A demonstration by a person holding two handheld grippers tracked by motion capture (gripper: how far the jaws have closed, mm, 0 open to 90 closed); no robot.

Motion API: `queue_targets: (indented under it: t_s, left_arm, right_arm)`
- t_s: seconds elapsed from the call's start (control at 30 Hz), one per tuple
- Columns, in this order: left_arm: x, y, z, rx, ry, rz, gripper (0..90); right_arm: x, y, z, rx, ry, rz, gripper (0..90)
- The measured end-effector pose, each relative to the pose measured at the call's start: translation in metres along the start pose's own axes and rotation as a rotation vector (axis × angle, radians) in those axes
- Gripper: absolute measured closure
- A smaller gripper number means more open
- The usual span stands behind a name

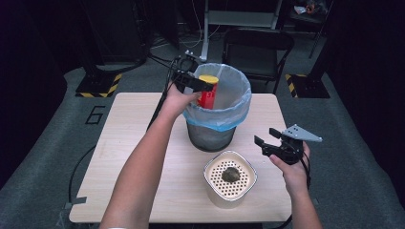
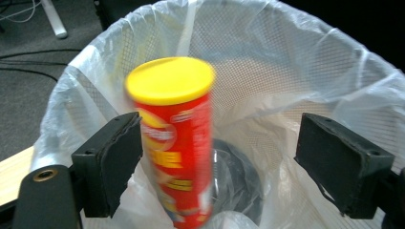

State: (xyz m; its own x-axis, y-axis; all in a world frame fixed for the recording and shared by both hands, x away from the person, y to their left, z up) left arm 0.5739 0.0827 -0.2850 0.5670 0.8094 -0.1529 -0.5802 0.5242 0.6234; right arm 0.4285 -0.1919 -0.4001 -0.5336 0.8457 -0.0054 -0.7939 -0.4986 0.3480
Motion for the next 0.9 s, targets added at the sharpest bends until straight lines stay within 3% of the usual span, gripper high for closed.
queue_targets:
  t_s: [0.27,0.5,0.63,0.73,0.9]
  left_arm:
    - [-0.001,0.029,-0.003,-0.016,-0.029,-0.041,19.7]
    - [0.001,0.059,-0.017,-0.032,-0.058,-0.082,24.3]
    - [0.01,0.077,-0.037,-0.038,-0.067,-0.102,27.2]
    - [0.016,0.082,-0.047,-0.038,-0.067,-0.1,27.9]
    - [0.033,0.09,-0.07,-0.047,-0.035,-0.093,29.2]
  right_arm:
    - [0.0,0.001,0.0,0.001,-0.002,-0.002,30.1]
    - [-0.001,0.001,0.0,0.0,-0.004,-0.005,30.1]
    - [0.0,0.001,0.0,0.007,0.0,-0.005,30.1]
    - [0.0,0.001,0.0,0.007,0.001,-0.006,30.1]
    - [0.001,-0.001,-0.001,0.011,0.006,-0.005,30.2]
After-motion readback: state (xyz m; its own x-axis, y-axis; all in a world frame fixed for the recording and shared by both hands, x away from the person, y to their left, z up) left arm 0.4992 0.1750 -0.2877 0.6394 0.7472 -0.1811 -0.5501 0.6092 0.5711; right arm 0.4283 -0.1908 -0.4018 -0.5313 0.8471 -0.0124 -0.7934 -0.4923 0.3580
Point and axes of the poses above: each handheld gripper's, and its own axes: y roughly backward along the jaws, z roughly out of its top, x roughly to its left, the point moved 5 cm from there along -y, roughly forward along the jaws, and after that the axes turned 5 degrees about y, right-handed, at the moved point
